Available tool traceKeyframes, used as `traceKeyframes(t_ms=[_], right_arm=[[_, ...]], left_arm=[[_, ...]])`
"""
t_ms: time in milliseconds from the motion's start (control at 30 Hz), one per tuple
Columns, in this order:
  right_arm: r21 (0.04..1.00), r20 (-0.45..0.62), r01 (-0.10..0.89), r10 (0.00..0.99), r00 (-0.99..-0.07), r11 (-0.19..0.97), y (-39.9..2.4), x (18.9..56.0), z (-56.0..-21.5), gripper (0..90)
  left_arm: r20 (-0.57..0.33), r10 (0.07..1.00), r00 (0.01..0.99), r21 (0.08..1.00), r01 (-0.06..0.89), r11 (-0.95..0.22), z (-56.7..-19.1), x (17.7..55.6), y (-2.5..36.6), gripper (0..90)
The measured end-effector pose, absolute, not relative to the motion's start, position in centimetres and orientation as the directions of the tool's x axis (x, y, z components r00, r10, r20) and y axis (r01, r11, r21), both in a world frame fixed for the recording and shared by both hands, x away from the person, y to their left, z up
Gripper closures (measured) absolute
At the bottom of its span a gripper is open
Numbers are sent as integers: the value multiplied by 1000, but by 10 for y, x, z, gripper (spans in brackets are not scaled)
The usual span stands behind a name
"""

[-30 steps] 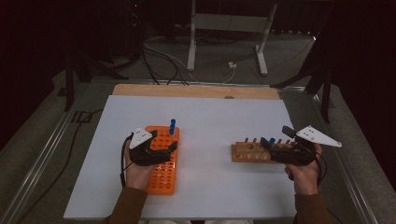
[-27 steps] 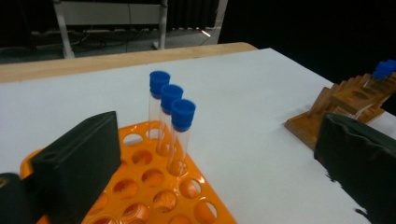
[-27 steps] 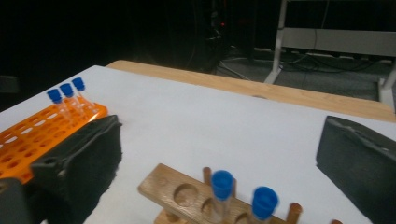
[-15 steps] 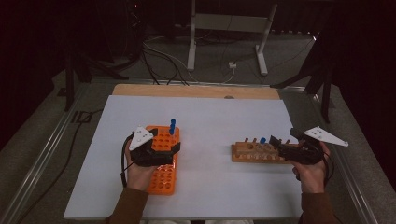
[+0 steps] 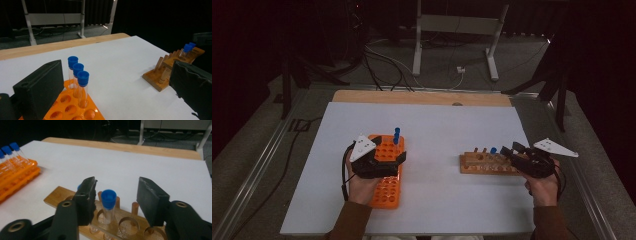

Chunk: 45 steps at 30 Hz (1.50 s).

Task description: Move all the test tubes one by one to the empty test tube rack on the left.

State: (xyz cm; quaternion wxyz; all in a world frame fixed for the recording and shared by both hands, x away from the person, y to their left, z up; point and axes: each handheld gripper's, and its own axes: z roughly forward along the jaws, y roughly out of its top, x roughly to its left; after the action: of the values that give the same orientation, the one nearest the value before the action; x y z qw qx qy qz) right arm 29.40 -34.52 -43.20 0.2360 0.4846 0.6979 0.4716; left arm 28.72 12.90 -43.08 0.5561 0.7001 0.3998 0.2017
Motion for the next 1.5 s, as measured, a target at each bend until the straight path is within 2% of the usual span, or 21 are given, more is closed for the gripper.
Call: traceKeyframes(t_ms=[400,700,1067,1500], right_arm=[[871,127,480,895,-428,106,-343,298,-445,649],[853,112,501,887,-447,145,-335,300,-455,724],[845,53,492,884,-464,208,-327,299,-458,763],[869,60,463,890,-452,176,-333,294,-439,765]], left_arm=[[-166,784,598,938,340,-60,-432,288,129,7],[-168,785,597,937,343,-61,-433,288,129,7],[-170,782,599,935,348,-64,-434,288,127,7],[-167,784,599,936,346,-65,-434,288,127,7]])
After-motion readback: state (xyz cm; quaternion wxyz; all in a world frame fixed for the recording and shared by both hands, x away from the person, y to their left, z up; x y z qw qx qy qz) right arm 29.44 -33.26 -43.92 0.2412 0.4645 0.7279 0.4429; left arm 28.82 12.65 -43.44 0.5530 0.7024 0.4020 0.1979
